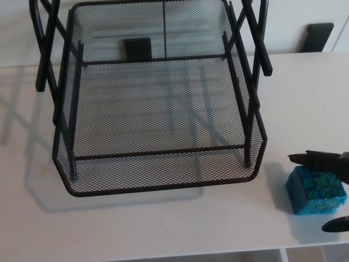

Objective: The robot walks towards a desk on which a file tray is kept in the middle and a cube is kept to its right. The robot lifts the cube using its right hand and places it on the file tray.

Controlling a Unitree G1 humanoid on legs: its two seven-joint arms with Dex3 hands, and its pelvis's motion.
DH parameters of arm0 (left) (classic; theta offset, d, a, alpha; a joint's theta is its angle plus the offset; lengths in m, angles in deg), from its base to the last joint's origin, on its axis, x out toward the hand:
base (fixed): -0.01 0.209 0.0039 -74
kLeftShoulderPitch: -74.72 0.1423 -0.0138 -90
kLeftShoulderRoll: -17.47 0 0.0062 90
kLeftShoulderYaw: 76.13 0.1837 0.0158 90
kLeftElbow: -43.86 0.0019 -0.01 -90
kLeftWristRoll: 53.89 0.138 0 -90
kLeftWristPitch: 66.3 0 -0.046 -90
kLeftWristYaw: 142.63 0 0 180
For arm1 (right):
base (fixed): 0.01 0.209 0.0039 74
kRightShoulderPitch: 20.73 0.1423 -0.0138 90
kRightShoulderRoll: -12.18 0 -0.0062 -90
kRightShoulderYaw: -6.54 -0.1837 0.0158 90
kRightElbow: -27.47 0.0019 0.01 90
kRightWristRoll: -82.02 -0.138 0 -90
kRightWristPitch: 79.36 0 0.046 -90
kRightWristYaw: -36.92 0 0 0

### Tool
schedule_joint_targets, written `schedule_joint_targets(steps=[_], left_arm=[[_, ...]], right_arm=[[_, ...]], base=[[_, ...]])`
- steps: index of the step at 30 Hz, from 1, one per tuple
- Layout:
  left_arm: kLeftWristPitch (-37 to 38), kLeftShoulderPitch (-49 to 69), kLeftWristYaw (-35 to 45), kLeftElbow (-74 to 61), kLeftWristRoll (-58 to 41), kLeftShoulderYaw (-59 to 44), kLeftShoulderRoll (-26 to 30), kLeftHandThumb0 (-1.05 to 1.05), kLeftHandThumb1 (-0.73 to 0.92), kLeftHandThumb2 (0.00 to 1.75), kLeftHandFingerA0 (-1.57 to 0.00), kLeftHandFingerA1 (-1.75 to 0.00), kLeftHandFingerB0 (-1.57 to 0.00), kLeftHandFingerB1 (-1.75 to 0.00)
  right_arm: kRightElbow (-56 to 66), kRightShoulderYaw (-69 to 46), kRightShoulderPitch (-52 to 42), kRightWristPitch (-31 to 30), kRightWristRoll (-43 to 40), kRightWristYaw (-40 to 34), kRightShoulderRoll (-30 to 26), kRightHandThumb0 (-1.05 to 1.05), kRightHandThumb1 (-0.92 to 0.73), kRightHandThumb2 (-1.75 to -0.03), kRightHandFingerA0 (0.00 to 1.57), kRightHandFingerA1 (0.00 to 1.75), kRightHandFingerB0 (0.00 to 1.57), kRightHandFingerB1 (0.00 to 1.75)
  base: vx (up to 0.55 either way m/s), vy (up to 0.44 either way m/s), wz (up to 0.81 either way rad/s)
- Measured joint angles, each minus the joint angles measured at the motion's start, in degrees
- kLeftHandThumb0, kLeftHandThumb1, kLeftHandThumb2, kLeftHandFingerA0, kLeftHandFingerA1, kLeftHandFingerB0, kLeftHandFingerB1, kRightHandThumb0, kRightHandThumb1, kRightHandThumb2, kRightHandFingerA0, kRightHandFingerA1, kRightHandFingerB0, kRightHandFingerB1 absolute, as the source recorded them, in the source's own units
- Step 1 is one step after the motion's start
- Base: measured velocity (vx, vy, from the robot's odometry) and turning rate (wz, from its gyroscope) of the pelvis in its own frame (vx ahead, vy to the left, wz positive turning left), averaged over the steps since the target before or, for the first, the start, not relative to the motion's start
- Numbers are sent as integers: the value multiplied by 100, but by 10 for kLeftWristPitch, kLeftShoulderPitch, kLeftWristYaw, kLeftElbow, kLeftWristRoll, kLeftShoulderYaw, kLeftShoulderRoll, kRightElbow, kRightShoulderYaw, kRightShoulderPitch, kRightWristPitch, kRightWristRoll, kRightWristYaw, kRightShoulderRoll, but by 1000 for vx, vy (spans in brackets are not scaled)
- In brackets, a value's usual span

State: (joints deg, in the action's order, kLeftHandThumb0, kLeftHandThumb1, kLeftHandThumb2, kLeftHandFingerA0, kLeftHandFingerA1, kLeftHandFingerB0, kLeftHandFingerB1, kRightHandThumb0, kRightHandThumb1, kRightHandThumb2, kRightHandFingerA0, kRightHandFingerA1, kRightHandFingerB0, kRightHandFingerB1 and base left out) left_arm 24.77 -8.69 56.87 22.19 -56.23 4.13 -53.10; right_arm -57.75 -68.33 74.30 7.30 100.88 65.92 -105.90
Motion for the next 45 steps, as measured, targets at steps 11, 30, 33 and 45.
schedule_joint_targets(steps=[11,30,33,45], left_arm=[[0,-2,-3,-1,2,17,0,-92,74,71,-50,-102,-43,-89],[0,-7,-5,-1,2,27,0,-89,73,73,-48,-100,-42,-86],[0,-7,-6,0,2,29,0,-91,74,72,-50,-100,-44,-87],[0,-9,-8,4,9,42,1,-91,75,69,-48,-97,-42,-84]], right_arm=[[-27,28,9,10,83,-94,9,-15,-69,-63,87,153,75,52],[-78,24,0,77,126,-269,18,-6,-60,-86,97,135,88,109],[-79,11,-10,87,129,-291,18,-6,-66,-90,93,138,88,103],[-49,-176,64,111,111,-331,14,-14,-59,-100,86,167,83,114]], base=[[0,0,0],[0,0,0],[0,0,0],[0,0,0]])
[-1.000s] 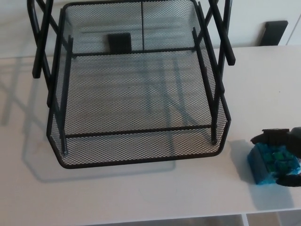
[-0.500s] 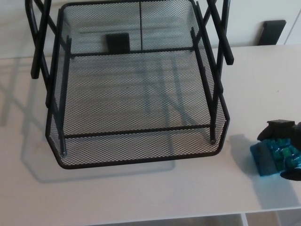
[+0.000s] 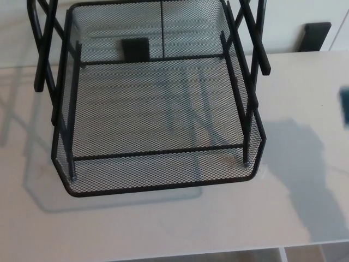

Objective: The robot walks towards a desk on which a file tray is kept in the middle and a cube is kept to its right. The robot lifts the cube using its right hand and places it on the file tray.

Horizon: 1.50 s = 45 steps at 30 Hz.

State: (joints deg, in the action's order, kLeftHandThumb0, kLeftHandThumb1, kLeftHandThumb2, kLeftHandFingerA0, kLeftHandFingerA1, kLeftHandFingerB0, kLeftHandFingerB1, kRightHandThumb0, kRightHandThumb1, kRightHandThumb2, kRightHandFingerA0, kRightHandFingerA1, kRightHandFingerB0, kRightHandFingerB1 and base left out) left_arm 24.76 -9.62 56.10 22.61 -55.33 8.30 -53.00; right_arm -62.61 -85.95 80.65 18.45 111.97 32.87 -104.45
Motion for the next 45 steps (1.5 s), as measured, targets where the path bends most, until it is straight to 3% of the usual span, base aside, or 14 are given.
schedule_joint_targets(steps=[3,4,9,12,13,19,22,26,27,35,36,37,38,45], left_arm=[[0,-3,0,3,2,1,0,-91,76,70,-47,-97,-41,-84],[0,-4,0,3,3,1,0,-93,75,70,-49,-101,-43,-87],[0,-5,0,4,4,1,0,-92,76,70,-44,-99,-40,-85],[0,-6,-1,4,5,1,0,-92,73,70,-46,-102,-42,-88],[0,-7,0,4,5,1,0,-92,74,71,-45,-102,-42,-88],[0,-8,0,4,5,0,0,-92,74,72,-43,-97,-42,-85],[0,-8,0,4,5,1,0,-90,73,73,-46,-101,-42,-87],[0,-9,0,3,5,0,0,-90,71,71,-49,-100,-43,-87],[0,-10,0,3,5,0,0,-89,74,72,-49,-99,-42,-86],[0,-17,0,2,5,1,0,-89,76,72,-48,-98,-42,-84],[0,-17,0,2,5,1,0,-91,57,104,-52,-87,-43,-77],[0,-18,0,2,5,1,0,-91,57,104,-52,-87,-43,-77],[0,-19,0,2,5,1,0,-89,76,71,-47,-98,-42,-84],[0,-25,0,6,7,3,-1,-91,76,71,-46,-99,-42,-84]], right_arm=[[9,-16,69,0,-8,0,2,-14,-58,-100,85,170,81,119],[9,-17,87,0,-10,0,4,-18,-63,-97,91,155,84,107],[6,-8,189,-6,-12,6,31,-20,-59,-104,90,159,89,102],[0,7,247,-10,-13,14,55,-19,-63,-95,95,145,94,85],[-1,15,270,-13,-13,18,66,-20,-63,-90,91,155,93,80],[-3,72,367,-43,-18,64,128,-19,-64,-85,89,146,91,74],[-5,99,391,-55,-19,87,148,-21,-59,-82,94,137,94,76],[-13,138,412,-66,-21,119,174,-23,-62,-81,89,153,91,84],[-15,147,414,-68,-21,126,179,-29,-68,-63,86,151,89,69],[-21,235,418,-90,-17,194,214,-27,-73,-68,79,146,87,64],[-21,246,419,-92,-17,203,217,-29,-73,-67,79,139,86,62],[-22,255,418,-94,-16,211,219,-29,-73,-67,79,139,86,62],[-24,266,418,-96,-16,220,220,-29,-72,-68,80,131,87,65],[-44,329,418,-104,-10,277,223,-29,-65,-67,80,111,88,69]], base=[[0,0,0],[0,0,0],[0,0,0],[0,0,0],[0,0,0],[0,0,0],[0,0,0],[0,0,0],[0,0,0],[0,0,0],[0,0,0],[0,0,0],[0,0,0],[0,0,0]])
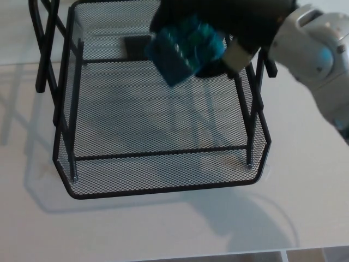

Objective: The robot walks towards a desk on which a file tray is kept in the middle and a cube is kept to its right. The robot lifts the cube using its right hand and places it on the file tray.

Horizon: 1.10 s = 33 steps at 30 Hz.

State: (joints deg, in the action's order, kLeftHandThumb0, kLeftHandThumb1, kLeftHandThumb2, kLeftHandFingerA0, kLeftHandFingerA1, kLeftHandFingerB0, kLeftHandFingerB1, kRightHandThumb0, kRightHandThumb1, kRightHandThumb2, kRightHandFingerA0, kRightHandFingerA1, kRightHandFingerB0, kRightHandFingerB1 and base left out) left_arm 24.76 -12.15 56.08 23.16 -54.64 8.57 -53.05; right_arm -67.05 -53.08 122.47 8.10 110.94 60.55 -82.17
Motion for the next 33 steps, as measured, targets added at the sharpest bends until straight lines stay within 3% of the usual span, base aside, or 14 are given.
schedule_joint_targets(steps=[1,8,9,12,14,17,19,20,22,24,27,28,32,33], left_arm=[[0,0,0,0,0,0,0,-91,75,72,-45,-101,-41,-86],[0,0,0,1,1,1,0,-92,76,71,-47,-100,-42,-86],[0,0,0,1,1,1,0,-90,75,71,-45,-93,-42,-82],[0,0,0,2,1,1,0,-91,76,71,-47,-98,-42,-84],[0,2,0,1,1,1,0,-92,75,70,-44,-99,-42,-86],[0,8,1,-3,0,-1,0,-90,73,71,-43,-94,-43,-84],[0,9,2,-6,0,-3,0,-91,75,70,-43,-96,-42,-84],[0,9,2,-7,0,-4,0,-90,75,70,-43,-95,-43,-83],[0,9,2,-6,0,-4,0,-89,75,69,-46,-96,-41,-83],[0,7,1,-4,0,-3,0,-88,75,70,-48,-94,-42,-82],[0,3,1,0,1,-2,-1,-92,75,69,-45,-97,-40,-84],[0,3,1,1,1,-1,-1,-90,75,72,-44,-100,-39,-86],[0,3,1,1,1,-1,-1,-90,76,72,-46,-97,-40,-85],[0,4,1,1,2,0,-1,-91,75,70,-48,-96,-42,-83]], right_arm=[[-4,10,0,-2,0,11,0,-29,-66,-69,82,126,87,74],[-19,47,0,-22,2,62,1,-32,-67,-64,88,123,80,62],[-21,55,0,-29,2,77,2,-32,-65,-61,77,129,77,55],[-22,64,0,-40,3,99,3,-36,-66,-59,67,98,59,43],[-22,70,0,-50,4,119,3,-44,-64,-60,27,56,35,36],[-22,76,4,-59,6,140,3,-52,-57,-58,5,35,17,34],[-21,81,6,-65,9,154,3,-63,-35,-76,0,26,5,38],[-20,85,8,-68,11,164,2,-59,-48,-68,0,0,5,23],[-20,90,13,-71,13,177,1,-78,-39,-67,0,9,6,0],[-19,94,20,-74,14,190,0,-58,-39,-62,0,0,0,11],[-18,95,35,-81,14,216,-1,-78,-49,-71,0,12,0,0],[-18,95,41,-85,14,227,-1,-80,-32,-62,0,0,0,0],[-14,90,59,-96,12,258,-4,-82,-33,-64,0,0,0,0],[-12,87,64,-99,10,267,-6,-78,-49,-80,0,25,0,5]], base=[[0,0,0],[0,0,0],[0,0,0],[0,0,0],[0,0,0],[0,0,0],[0,0,0],[0,0,0],[0,0,0],[0,0,0],[0,0,0],[0,0,0],[0,0,0],[0,0,0]])
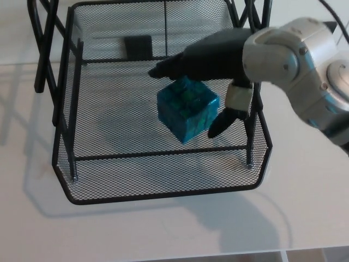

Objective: The robot walks towards a desk on which a file tray is kept in the middle and a cube is kept to its right. The robot lifts the cube using its right hand and places it on the file tray.

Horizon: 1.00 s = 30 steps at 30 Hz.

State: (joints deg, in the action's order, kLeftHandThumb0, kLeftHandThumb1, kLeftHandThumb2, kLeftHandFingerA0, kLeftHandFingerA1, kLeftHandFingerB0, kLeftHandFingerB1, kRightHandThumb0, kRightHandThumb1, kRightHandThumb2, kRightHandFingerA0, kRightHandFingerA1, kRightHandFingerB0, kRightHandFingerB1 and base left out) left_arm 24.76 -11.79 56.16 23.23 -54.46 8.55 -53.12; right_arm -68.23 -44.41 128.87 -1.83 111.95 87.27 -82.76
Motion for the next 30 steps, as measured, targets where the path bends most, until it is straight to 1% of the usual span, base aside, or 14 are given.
schedule_joint_targets(steps=[6,8,12,13,15,16,18,19,20,22,23,24,29,30], left_arm=[[0,1,0,1,0,-1,0,-93,75,70,-45,-99,-39,-86],[0,1,0,1,0,-1,0,-93,76,70,-48,-97,-41,-84],[0,3,0,1,1,-1,0,-92,75,70,-46,-97,-40,-85],[0,3,0,1,1,-1,0,-92,75,72,-45,-100,-39,-86],[0,3,0,1,0,-1,0,-93,75,72,-43,-102,-38,-88],[0,3,0,1,0,-1,0,-93,76,72,-44,-100,-38,-86],[0,3,0,1,0,-1,0,-93,76,72,-44,-100,-38,-86],[0,3,0,1,0,-1,0,-92,74,73,-44,-101,-39,-87],[0,3,0,1,0,-1,0,-89,76,72,-44,-98,-40,-84],[0,2,0,1,0,-1,0,-89,76,72,-44,-98,-40,-84],[0,2,0,1,0,-1,0,-91,75,71,-44,-100,-41,-86],[0,2,0,1,0,-1,0,-88,73,73,-46,-100,-41,-86],[0,1,0,1,0,-1,0,-92,74,70,-48,-102,-42,-89],[0,1,0,1,0,-1,0,-92,74,70,-47,-102,-42,-88]], right_arm=[[45,-50,30,-25,-15,48,-26,-74,-49,-74,0,6,0,2],[70,-87,38,-36,-26,64,-46,-73,-47,-78,0,14,0,14],[105,-165,39,-48,-47,77,-85,-91,-52,-84,0,12,0,13],[109,-180,38,-48,-51,78,-93,-83,-47,-79,0,0,0,16],[114,-211,34,-48,-59,79,-109,-90,-52,-84,0,7,0,8],[116,-237,28,-49,-64,79,-121,-62,-58,-76,0,0,0,13],[118,-261,20,-49,-68,79,-132,-62,-58,-76,0,0,0,13],[119,-281,12,-50,-72,79,-140,-49,-65,-62,49,127,0,13],[120,-305,3,-50,-77,79,-150,-61,-64,-61,1,46,5,25],[120,-334,-12,-50,-81,79,-161,-61,-64,-61,1,46,5,25],[120,-350,-23,-50,-83,80,-168,-66,-46,-84,0,24,4,30],[120,-363,-32,-50,-84,79,-174,-77,-49,-82,0,12,7,14],[115,-437,-104,-47,-89,79,-209,-67,-47,-87,0,26,5,28],[109,-460,-131,-44,-92,78,-220,-74,-48,-84,7,18,7,19]], base=[[0,0,0],[0,0,0],[0,0,0],[0,0,0],[0,0,0],[0,0,0],[0,0,0],[0,0,0],[0,0,0],[0,0,0],[0,0,0],[0,0,0],[0,0,0],[0,0,0]])
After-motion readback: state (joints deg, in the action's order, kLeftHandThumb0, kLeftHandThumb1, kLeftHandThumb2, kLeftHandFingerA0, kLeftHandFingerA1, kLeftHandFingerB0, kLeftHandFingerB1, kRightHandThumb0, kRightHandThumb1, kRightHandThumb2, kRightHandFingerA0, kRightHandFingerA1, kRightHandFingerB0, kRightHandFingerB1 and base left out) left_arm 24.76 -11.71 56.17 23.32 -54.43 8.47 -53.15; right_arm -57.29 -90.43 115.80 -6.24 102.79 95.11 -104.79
